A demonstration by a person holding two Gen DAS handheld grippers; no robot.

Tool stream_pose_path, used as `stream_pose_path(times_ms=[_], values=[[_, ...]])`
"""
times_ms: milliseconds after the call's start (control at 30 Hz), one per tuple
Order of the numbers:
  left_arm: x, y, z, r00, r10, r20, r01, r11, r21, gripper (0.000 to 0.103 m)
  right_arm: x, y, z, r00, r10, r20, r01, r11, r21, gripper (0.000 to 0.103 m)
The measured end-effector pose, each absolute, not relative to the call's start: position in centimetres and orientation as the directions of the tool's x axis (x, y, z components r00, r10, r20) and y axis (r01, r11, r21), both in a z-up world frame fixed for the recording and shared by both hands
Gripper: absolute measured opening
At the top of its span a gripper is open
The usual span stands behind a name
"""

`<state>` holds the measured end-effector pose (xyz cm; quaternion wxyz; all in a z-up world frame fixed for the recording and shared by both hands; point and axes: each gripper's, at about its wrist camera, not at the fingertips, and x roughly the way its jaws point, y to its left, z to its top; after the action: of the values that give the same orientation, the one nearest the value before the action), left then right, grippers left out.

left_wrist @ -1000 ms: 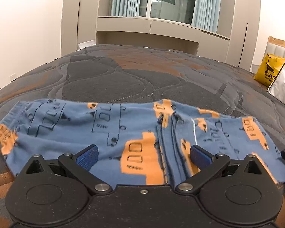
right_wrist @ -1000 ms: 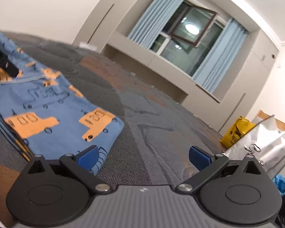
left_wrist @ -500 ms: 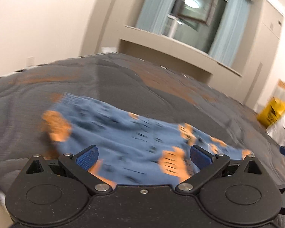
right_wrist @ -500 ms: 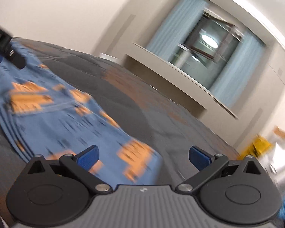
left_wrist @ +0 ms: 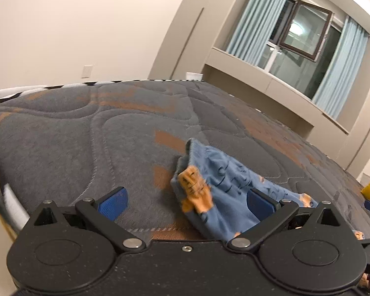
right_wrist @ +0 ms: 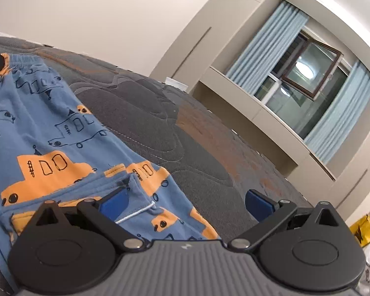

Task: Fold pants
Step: 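Grasp the waistband end with the left gripper and lift it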

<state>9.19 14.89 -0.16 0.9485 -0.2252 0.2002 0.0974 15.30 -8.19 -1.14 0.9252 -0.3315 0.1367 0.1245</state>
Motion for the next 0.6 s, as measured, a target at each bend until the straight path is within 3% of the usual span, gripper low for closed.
stream_pose_path(times_ms=[600], values=[[12.9,14.6,-0.4,0.908,0.039,-0.417,-0.224,0.887,-0.405,0.102,11.0,-7.6,-1.9,0.941,0.130,-0.313,-0.295,0.769,-0.567,0.103]])
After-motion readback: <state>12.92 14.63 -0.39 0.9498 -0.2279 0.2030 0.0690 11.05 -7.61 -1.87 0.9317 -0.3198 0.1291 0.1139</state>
